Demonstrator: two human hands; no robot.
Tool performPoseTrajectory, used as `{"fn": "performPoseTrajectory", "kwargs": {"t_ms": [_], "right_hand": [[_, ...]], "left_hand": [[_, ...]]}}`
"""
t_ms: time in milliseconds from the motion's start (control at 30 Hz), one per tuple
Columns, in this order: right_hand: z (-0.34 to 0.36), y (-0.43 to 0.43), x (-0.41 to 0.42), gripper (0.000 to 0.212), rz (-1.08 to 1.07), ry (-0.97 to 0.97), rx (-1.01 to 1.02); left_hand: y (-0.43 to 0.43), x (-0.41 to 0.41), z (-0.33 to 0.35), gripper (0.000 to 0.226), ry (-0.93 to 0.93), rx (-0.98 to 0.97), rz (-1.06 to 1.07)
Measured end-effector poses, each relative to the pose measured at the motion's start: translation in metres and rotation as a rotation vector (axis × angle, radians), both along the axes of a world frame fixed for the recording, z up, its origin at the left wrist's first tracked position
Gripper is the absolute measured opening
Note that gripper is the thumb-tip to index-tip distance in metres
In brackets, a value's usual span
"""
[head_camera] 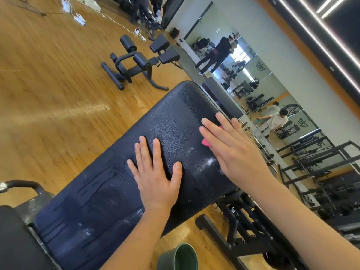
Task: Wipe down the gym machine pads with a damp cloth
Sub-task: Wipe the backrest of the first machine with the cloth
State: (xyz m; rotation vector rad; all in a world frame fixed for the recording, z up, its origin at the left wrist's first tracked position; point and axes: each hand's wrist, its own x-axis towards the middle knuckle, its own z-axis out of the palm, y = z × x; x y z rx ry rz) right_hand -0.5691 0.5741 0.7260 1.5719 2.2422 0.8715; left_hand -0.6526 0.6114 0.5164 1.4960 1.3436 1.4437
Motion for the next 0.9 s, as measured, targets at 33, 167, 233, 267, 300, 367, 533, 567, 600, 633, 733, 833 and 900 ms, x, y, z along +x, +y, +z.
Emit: {"fn": "performPoseTrajectory", "kwargs": {"t_ms": [33,167,233,267,300,367,533,567,600,633,733,833,900], "right_hand": [[0.000,0.007,-0.002,0.057,0.009,-0.001,0.001],[-0.001,0.039,-0.019,0.051,0.033,-0.004,0.010],[-0.002,0.052,-0.026,0.049,0.025,-0.011,-0.008],[-0.001,0.055,-0.028,0.049,0.009,-0.011,-0.017],[-0.001,0.057,-0.030,0.049,-0.008,-0.009,-0.026],[0.000,0.054,-0.031,0.050,-0.033,-0.006,-0.043],[0.003,0.025,-0.021,0.059,-0.058,-0.005,-0.058],[0.003,0.017,-0.018,0.061,-0.064,-0.009,-0.059],[0.003,0.008,-0.015,0.061,-0.067,-0.013,-0.057],[0.002,0.001,-0.012,0.062,-0.067,-0.016,-0.052],[0.002,-0.012,-0.006,0.063,-0.056,-0.031,-0.040],[0.002,-0.004,-0.008,0.062,-0.041,-0.036,-0.042],[0.002,0.010,-0.014,0.059,-0.035,-0.034,-0.048]], "left_hand": [[-0.001,0.000,0.000,0.073,0.000,0.000,-0.001],[0.000,-0.001,0.000,0.072,0.002,0.013,0.008],[0.001,-0.001,0.000,0.072,0.007,0.012,0.011],[0.000,0.000,0.000,0.072,0.006,0.013,0.010],[0.000,0.000,0.001,0.071,0.003,0.015,0.010],[-0.001,0.000,0.001,0.071,0.000,0.018,0.010],[-0.001,-0.001,0.000,0.071,0.005,0.014,0.005],[-0.001,-0.001,0.000,0.071,0.008,0.016,0.005],[-0.001,-0.001,0.000,0.071,0.010,0.018,0.006],[-0.001,-0.001,-0.001,0.071,0.009,0.020,0.008],[-0.001,0.000,-0.001,0.071,0.005,0.023,0.013],[-0.001,0.000,-0.001,0.071,0.008,0.028,0.018],[-0.002,0.000,-0.001,0.071,0.006,0.024,0.015]]}}
